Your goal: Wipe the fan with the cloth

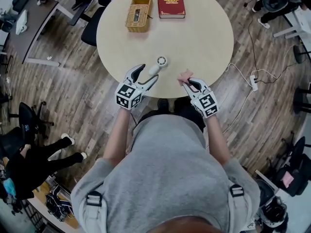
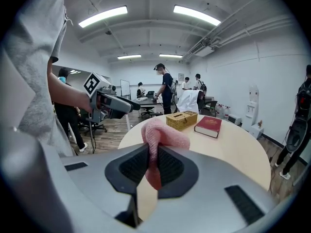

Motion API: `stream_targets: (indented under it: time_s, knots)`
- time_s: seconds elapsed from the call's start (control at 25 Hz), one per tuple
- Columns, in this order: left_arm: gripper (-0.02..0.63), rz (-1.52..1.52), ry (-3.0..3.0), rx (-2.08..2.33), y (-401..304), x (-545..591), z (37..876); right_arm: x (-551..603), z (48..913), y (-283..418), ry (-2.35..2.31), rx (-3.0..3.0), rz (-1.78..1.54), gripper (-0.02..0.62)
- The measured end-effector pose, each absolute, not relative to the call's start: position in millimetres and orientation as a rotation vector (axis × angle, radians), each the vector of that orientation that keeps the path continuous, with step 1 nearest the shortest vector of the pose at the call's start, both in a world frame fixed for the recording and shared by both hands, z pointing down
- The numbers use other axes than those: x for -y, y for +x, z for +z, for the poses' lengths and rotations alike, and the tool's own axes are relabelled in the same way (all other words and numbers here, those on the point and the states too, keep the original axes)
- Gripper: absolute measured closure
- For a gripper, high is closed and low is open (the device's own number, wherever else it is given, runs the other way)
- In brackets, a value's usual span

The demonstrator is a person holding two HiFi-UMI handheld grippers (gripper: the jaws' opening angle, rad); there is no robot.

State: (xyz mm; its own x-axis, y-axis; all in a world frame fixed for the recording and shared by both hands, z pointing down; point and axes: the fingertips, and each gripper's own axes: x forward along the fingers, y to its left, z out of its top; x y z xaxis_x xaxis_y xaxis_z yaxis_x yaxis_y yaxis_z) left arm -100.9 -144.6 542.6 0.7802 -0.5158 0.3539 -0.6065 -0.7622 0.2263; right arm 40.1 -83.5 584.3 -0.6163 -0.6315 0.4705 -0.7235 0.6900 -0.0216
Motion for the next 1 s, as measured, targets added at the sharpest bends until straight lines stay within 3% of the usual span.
stream_targets:
  time_s: [1.0]
  knots:
    - [0.291,0.452,2.552,0.933,-117,161,588,110,610,29,0.888,2.435,0.308,0.554]
